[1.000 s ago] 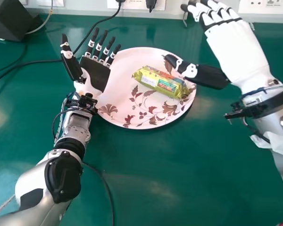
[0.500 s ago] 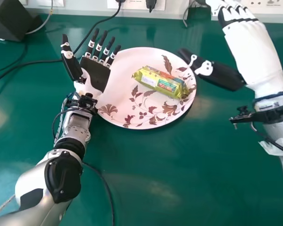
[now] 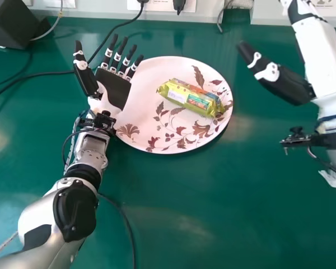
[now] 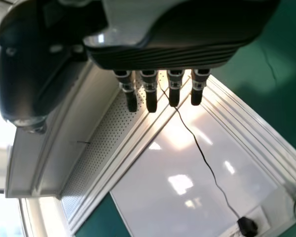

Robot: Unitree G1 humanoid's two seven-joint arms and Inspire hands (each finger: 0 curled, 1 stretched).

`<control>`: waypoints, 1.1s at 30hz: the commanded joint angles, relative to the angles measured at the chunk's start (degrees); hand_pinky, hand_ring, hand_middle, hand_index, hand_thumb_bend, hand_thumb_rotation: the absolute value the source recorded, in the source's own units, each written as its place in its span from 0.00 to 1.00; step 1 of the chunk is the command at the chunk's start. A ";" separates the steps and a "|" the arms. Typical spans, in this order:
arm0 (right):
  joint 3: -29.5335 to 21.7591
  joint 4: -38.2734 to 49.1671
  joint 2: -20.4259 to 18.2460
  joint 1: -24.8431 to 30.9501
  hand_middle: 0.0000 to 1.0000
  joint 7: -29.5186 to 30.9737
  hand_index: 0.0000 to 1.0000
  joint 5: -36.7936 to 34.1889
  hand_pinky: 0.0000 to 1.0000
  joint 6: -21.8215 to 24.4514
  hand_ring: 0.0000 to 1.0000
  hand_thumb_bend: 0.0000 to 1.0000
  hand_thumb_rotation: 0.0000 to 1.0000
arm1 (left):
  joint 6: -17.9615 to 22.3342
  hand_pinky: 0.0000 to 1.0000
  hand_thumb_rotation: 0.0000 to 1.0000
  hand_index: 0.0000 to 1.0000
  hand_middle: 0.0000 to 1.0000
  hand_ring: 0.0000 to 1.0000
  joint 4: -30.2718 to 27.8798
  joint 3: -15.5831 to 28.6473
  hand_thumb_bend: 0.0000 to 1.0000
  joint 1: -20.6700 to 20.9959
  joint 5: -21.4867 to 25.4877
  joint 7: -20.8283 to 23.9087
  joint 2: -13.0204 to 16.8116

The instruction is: Pick up biscuit and place it in the plate

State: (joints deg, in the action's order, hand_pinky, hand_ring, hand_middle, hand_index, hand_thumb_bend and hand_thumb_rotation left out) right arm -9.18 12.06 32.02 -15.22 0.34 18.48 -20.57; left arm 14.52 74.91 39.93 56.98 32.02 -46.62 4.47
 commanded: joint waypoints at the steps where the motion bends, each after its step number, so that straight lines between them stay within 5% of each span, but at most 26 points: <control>1: -0.94 -0.81 -0.54 0.32 1.00 0.91 1.00 -2.85 1.00 -1.09 1.00 0.84 0.96 | -0.02 0.66 0.39 0.93 0.89 0.78 0.85 -0.39 0.88 -1.82 -0.64 -0.21 -0.14; 17: -3.27 -6.88 -3.05 -0.82 1.00 9.35 1.00 -20.24 1.00 -2.34 1.00 0.83 0.94 | -0.81 0.73 0.34 0.96 0.92 0.83 0.81 0.29 0.82 -1.70 -0.18 -0.36 -0.28; 33: -5.83 -17.79 -3.63 -4.85 1.00 19.79 1.00 -32.83 1.00 -6.51 1.00 0.84 0.94 | -0.61 0.67 0.48 0.98 0.91 0.81 0.80 0.17 0.83 -1.67 -0.32 0.00 -0.25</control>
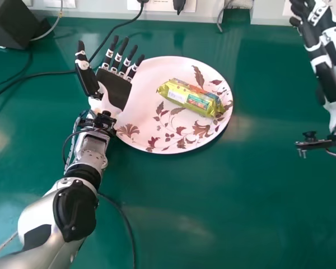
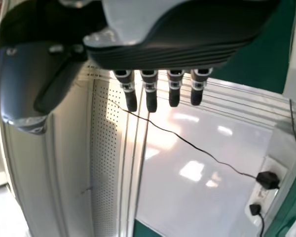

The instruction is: Pick up biscuit and place it in the plate

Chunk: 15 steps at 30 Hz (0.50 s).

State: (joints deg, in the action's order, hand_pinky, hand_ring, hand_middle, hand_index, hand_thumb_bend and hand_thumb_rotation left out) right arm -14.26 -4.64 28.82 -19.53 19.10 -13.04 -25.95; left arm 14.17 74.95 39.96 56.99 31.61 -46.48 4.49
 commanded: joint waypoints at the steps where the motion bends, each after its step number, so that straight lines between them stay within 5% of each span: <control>1: -0.92 -1.65 -0.48 -0.73 1.00 1.78 1.00 -2.19 1.00 -1.00 1.00 0.84 0.94 | -0.25 0.66 0.49 0.98 0.91 0.81 0.75 0.07 0.82 -1.71 0.01 -0.31 -0.21; 11: -3.30 -5.25 -2.20 -2.54 1.00 10.92 1.00 -14.69 1.00 3.58 1.00 0.84 0.92 | -1.02 0.72 0.43 0.99 0.94 0.84 0.79 0.43 0.82 -1.56 0.46 -1.05 -0.15; 15: -4.37 -7.28 -2.84 -3.36 1.00 13.01 1.00 -16.47 1.00 4.12 1.00 0.84 0.91 | -0.93 0.73 0.49 0.98 0.94 0.84 0.77 0.43 0.79 -1.52 0.44 -0.73 -0.23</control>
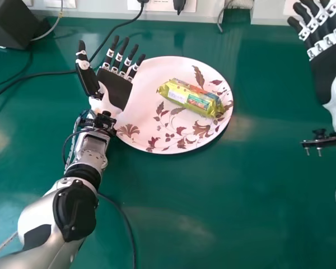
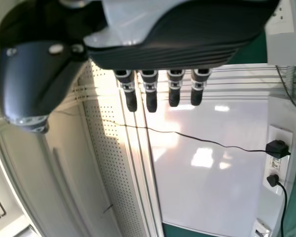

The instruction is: Pick up biscuit and place it in the plate

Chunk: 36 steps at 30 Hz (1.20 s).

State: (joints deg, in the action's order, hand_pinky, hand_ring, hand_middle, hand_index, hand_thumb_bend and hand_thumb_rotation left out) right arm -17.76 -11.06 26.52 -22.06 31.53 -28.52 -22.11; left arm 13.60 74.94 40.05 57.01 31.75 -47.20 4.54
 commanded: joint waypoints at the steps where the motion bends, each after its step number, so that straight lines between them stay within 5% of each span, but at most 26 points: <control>1: -1.12 -1.29 -0.86 -1.07 1.00 0.85 1.00 -1.26 1.00 0.19 1.00 0.84 0.90 | -0.47 0.72 0.50 0.98 0.94 0.84 0.78 0.40 0.80 -1.51 0.39 -0.07 -0.30; 15: -4.08 -6.20 -3.69 -3.67 1.00 3.97 1.00 -5.36 1.00 2.52 1.00 0.84 0.89 | -0.30 0.65 0.86 0.95 0.90 0.81 0.80 -0.11 1.00 -1.52 0.13 0.60 -0.22; 36: -12.33 -25.33 -4.40 -12.05 1.00 17.28 1.00 -13.26 0.94 5.90 0.99 0.85 0.85 | -0.44 0.58 0.84 0.96 0.85 0.71 0.77 -0.02 1.00 -1.41 0.28 0.90 -0.19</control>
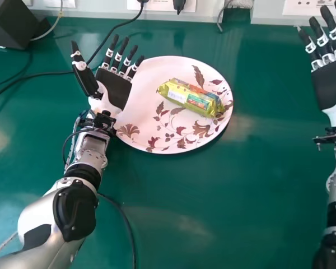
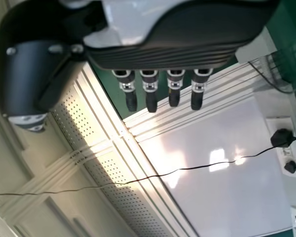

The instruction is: Pick up biscuit and place it in the plate

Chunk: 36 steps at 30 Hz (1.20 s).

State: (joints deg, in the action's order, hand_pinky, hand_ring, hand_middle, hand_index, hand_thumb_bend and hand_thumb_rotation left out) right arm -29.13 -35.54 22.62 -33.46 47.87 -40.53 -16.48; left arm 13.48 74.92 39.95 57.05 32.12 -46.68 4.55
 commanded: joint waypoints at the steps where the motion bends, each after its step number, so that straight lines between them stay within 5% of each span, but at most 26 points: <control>1: -1.33 -1.23 -0.57 -0.87 1.00 1.35 1.00 -1.56 0.93 0.48 0.99 0.85 0.86 | -0.39 0.57 0.85 0.96 0.85 0.71 0.78 0.09 1.00 -1.46 -0.05 0.19 -0.19; 12: -2.64 2.56 -2.31 -0.39 1.00 2.63 1.00 -3.59 0.84 2.70 0.94 0.85 0.86 | -0.42 0.58 0.84 0.97 0.85 0.71 0.74 -0.04 1.00 -1.49 -0.17 0.64 -0.15; 36: -3.38 -0.90 -3.19 -1.30 0.98 0.81 1.00 -1.94 0.84 1.89 0.92 0.84 0.89 | -0.12 0.58 0.91 0.95 0.84 0.70 0.62 -0.27 1.00 -1.76 -0.40 -0.10 0.33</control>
State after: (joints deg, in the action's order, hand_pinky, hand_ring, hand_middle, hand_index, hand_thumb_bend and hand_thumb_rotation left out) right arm -32.26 -36.05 20.04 -34.66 48.70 -42.45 -14.34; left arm 13.28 74.90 39.92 57.07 32.11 -46.13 4.72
